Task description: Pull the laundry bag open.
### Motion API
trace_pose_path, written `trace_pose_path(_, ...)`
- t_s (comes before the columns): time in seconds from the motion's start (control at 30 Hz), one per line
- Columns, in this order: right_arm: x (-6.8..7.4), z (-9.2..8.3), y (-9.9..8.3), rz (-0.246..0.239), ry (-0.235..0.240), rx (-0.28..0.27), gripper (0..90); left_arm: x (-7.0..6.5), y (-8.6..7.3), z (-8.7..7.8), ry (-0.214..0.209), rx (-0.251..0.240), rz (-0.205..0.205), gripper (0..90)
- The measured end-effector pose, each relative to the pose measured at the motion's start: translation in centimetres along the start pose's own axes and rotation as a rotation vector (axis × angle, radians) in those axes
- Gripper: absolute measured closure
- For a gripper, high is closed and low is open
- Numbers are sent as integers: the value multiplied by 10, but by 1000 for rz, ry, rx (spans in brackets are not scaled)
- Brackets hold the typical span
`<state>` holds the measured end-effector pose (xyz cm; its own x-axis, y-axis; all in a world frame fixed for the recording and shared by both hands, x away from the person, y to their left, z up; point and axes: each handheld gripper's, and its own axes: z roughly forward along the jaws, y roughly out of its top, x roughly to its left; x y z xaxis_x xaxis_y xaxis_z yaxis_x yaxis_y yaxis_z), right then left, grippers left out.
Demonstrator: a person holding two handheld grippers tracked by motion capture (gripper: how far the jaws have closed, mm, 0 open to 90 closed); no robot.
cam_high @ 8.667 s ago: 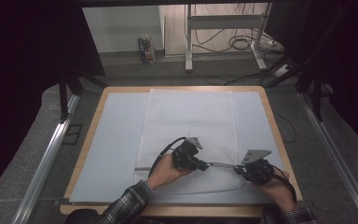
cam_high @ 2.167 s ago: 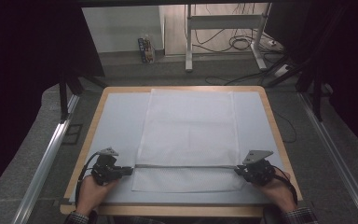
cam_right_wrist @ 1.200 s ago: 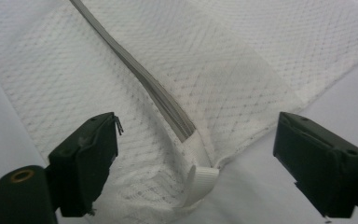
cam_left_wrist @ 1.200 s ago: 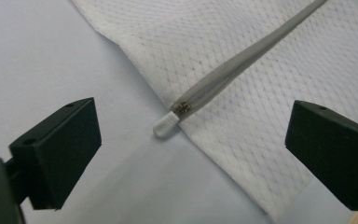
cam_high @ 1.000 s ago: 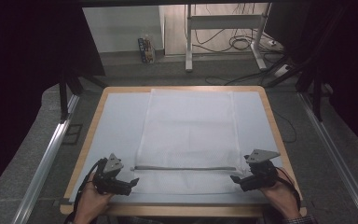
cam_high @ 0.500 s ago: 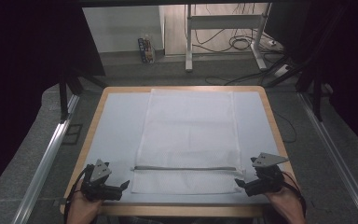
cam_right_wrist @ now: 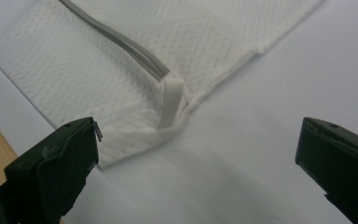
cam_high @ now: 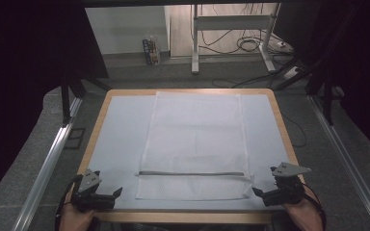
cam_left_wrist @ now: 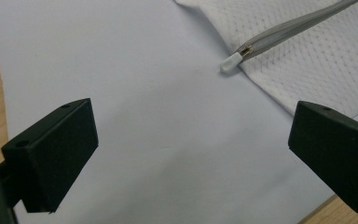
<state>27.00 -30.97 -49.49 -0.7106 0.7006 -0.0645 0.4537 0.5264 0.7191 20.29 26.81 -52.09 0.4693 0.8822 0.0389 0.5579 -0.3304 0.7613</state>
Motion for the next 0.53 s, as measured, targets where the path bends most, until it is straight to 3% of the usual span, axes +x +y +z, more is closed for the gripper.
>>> trace_pose_path(0.2, -1, 1, -9, 13, -21, 39, 0, 5, -5, 0, -9, 12, -31, 15)
trace_pose_path(0.33, -1, 0, -9, 21, -31, 34, 0, 7, -6, 0, -15, 13, -51, 22)
trace_pose_path(0.53, 0, 3, -9, 1, -39, 59, 0, 6, -4, 3, -4, 36, -40, 25)
